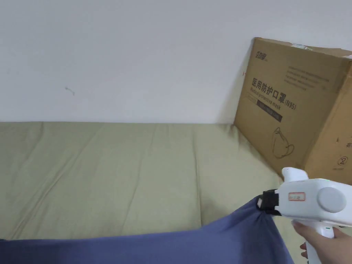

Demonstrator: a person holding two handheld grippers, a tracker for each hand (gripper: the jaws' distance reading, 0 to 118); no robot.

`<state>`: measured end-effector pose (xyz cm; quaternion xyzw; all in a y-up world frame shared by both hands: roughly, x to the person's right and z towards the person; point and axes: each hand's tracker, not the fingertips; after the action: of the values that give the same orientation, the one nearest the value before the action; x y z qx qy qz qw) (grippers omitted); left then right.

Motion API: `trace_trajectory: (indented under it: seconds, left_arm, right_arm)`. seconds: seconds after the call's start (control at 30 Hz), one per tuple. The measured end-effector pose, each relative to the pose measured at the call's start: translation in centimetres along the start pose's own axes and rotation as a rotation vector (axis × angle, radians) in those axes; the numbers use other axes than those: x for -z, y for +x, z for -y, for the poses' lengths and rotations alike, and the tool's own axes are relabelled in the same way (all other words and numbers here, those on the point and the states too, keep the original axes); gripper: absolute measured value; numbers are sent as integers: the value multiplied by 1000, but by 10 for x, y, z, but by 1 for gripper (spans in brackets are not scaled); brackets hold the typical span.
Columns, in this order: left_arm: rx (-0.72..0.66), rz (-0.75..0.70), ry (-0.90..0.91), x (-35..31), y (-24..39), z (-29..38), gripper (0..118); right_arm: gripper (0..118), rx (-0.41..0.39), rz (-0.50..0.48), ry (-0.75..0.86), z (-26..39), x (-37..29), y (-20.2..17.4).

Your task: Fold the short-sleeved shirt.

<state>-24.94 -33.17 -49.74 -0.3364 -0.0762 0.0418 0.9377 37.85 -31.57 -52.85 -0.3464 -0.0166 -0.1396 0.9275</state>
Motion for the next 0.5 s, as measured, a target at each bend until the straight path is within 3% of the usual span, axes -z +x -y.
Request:
trace_trajectory:
  seconds: [0.23,0.4,0.5]
  left_arm:
    - [-50,28,82,-27,1,-15,3]
    - [53,53,-23,-50,2,10,3]
    - [45,82,-97,-68,-5,46,3]
  right_arm:
    - [1,59,-41,100,-7,-52,5]
    - [1,68,-58,57,49,-101,8]
    - [1,100,-55,-44,107,-133,22]
